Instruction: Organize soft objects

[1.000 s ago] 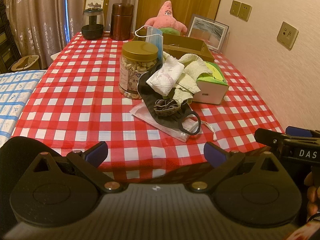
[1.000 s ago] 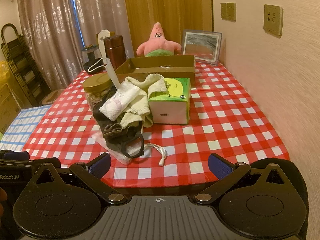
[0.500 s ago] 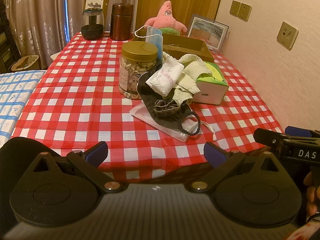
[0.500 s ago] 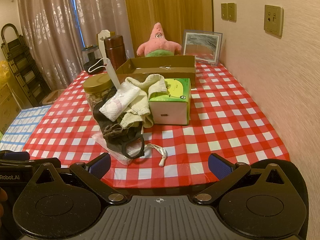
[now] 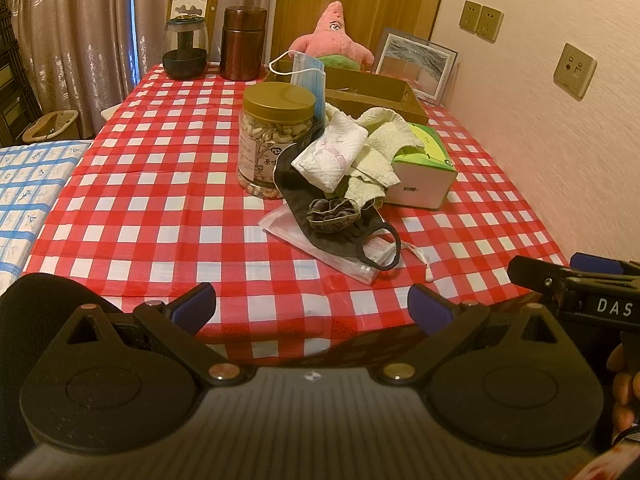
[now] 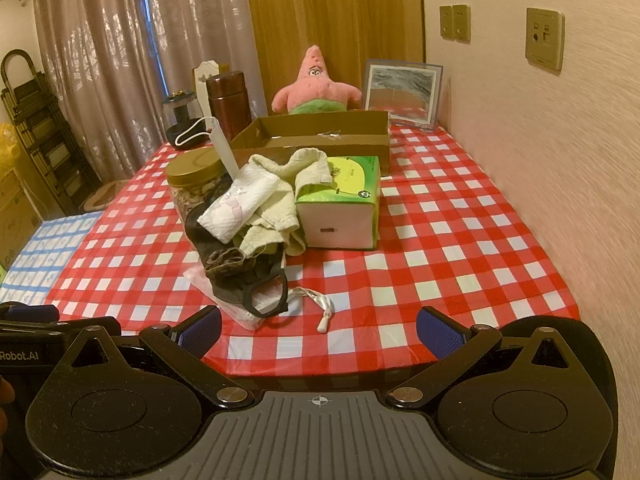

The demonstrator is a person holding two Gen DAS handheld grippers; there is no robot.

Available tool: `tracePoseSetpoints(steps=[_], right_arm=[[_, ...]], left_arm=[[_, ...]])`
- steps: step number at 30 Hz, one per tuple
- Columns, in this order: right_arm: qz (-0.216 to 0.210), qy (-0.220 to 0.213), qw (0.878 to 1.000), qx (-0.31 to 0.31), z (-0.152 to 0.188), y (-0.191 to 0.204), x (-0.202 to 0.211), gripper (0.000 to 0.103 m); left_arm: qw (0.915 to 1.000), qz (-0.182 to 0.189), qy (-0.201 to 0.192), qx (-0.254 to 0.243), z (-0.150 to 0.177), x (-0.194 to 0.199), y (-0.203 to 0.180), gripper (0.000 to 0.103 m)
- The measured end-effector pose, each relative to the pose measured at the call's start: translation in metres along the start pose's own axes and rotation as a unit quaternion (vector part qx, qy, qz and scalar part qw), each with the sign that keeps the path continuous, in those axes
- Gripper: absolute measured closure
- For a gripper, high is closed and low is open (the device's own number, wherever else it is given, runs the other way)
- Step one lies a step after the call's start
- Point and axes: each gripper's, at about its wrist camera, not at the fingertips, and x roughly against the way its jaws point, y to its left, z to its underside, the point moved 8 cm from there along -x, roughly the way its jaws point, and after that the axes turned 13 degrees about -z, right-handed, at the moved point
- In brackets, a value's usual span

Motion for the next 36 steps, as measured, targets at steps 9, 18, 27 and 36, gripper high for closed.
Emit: tracePoseSetpoints(steps=[9, 18, 27, 36], right_arm=[[0.0, 0.0, 1.0, 0.0, 0.0004, 0.0006, -0.0006, 0.0], [0.0, 0.0, 1.0, -0.001, 0.0006, 0.0005, -0.0008, 0.0], [0.0, 0.0, 1.0, -0.001, -0.0006, -0.0017, -0.0007, 0.0], [-0.004, -0.004, 1.0, 0.003, -0.0033, 0.0009, -0.0001, 0.0]], left_arm=[[1.0, 0.0, 0.0, 0.0, -0.0001, 0.0, 0.0001, 0.002], [1.0, 0.0, 0.0, 0.0, 0.0, 0.0, 0.0002, 0.002], [1.0, 0.0, 0.0, 0.0, -0.0001, 0.0, 0.0003, 0.002], [0.9999, 0.01, -0.001, 0.009, -0.0031, 0.0011, -0.0003, 0.003]])
